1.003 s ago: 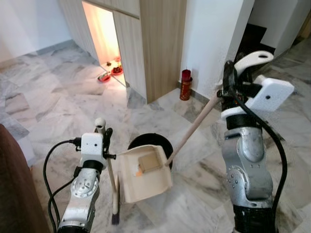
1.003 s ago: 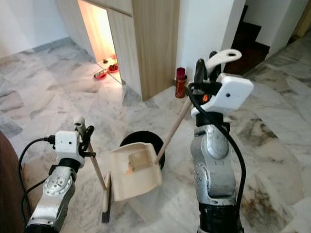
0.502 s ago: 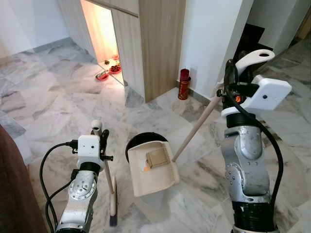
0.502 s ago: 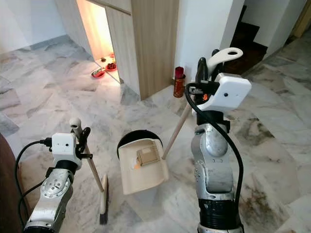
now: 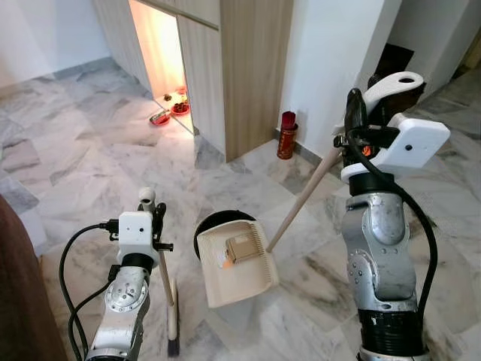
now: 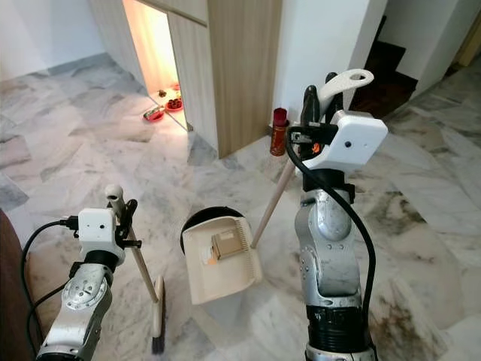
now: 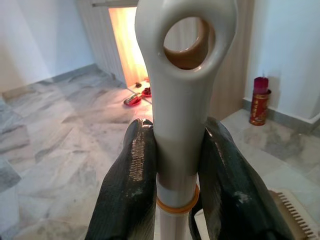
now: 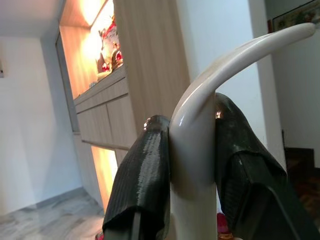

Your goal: Sweep floor

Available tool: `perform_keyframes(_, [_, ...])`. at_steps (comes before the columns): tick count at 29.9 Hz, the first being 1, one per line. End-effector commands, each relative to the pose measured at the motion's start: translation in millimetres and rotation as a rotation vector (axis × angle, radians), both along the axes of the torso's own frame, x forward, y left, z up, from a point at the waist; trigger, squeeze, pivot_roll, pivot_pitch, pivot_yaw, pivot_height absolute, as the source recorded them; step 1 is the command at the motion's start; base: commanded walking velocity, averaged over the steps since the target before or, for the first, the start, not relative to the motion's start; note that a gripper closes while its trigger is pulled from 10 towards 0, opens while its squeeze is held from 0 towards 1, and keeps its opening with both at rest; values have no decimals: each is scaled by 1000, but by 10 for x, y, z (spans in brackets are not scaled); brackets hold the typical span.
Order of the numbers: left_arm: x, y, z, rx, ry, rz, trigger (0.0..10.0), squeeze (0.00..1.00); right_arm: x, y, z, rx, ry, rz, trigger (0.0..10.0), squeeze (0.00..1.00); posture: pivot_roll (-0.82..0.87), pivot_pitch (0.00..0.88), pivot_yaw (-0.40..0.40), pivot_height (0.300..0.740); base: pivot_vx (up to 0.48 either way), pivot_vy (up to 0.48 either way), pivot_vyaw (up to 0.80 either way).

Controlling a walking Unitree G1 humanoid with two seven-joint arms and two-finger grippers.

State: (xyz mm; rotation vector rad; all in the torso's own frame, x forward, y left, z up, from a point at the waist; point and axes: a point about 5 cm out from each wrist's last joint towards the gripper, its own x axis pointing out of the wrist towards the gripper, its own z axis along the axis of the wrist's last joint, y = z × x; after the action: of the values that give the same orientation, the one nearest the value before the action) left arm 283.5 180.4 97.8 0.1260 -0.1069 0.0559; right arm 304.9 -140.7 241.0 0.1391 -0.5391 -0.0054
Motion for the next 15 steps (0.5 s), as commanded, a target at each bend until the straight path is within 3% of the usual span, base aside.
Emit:
perform_keyframes(1, [12,47,125,31,-50,12,10000,0,-11,32,131,0,-66,12,10000,0,-2,0,-1,740,360,0,0])
perform_keyframes(7, [18,44,132,30,-51,12,10000,0,-10,35,142,-11,-69,12,10000,0,-2,0,-2,740,364,0,488])
perform_keyframes(15, [15,49,146,29,-59,15,10000,0,-16,77,176,13,-84,42,10000,0,8,0,-5,740,362,0,0])
